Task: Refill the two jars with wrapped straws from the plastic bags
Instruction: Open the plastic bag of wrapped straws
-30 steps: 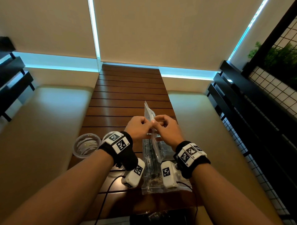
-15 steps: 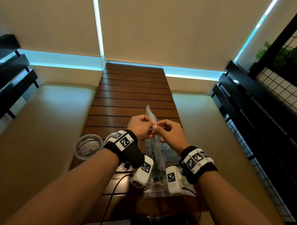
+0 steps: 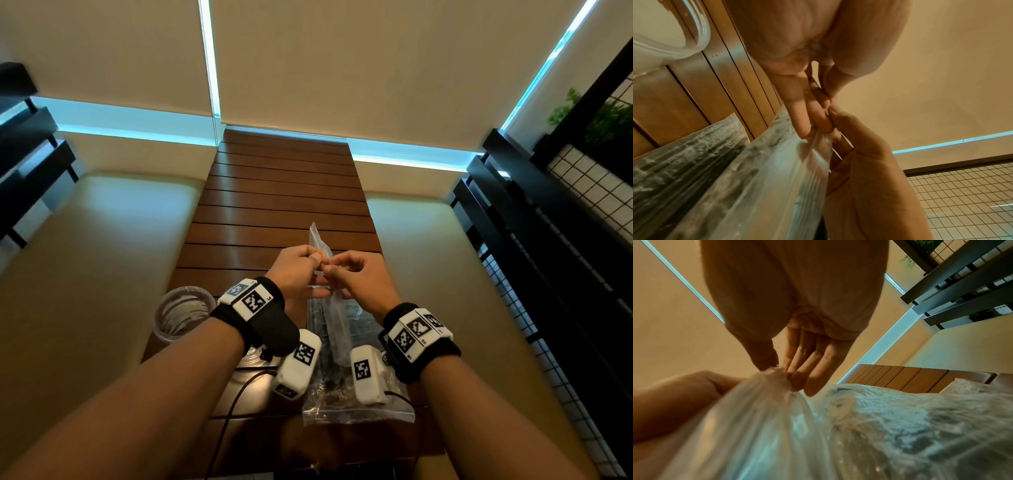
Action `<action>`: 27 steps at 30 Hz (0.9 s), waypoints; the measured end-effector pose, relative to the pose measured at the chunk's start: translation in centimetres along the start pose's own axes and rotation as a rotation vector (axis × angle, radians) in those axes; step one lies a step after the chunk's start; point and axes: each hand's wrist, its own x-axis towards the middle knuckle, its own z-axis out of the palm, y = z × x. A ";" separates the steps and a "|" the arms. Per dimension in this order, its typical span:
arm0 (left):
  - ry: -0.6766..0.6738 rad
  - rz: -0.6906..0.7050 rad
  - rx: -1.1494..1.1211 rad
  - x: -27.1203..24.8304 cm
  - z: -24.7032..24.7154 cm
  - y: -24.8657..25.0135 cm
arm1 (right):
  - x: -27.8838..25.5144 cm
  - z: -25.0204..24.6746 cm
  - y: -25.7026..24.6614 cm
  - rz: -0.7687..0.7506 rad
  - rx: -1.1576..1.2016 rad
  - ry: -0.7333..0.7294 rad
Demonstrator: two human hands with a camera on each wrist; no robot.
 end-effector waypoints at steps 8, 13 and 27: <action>0.152 0.015 0.026 0.9 0.2 0.1 | 0.1 0.7 -0.1 -0.043 0.004 -0.003; 0.173 0.056 0.097 1.0 0.1 -0.1 | 0.4 1.0 0.3 -0.040 0.002 0.019; 0.124 0.151 0.258 1.1 -0.5 -0.1 | 1.6 0.5 -1.0 0.088 0.093 0.044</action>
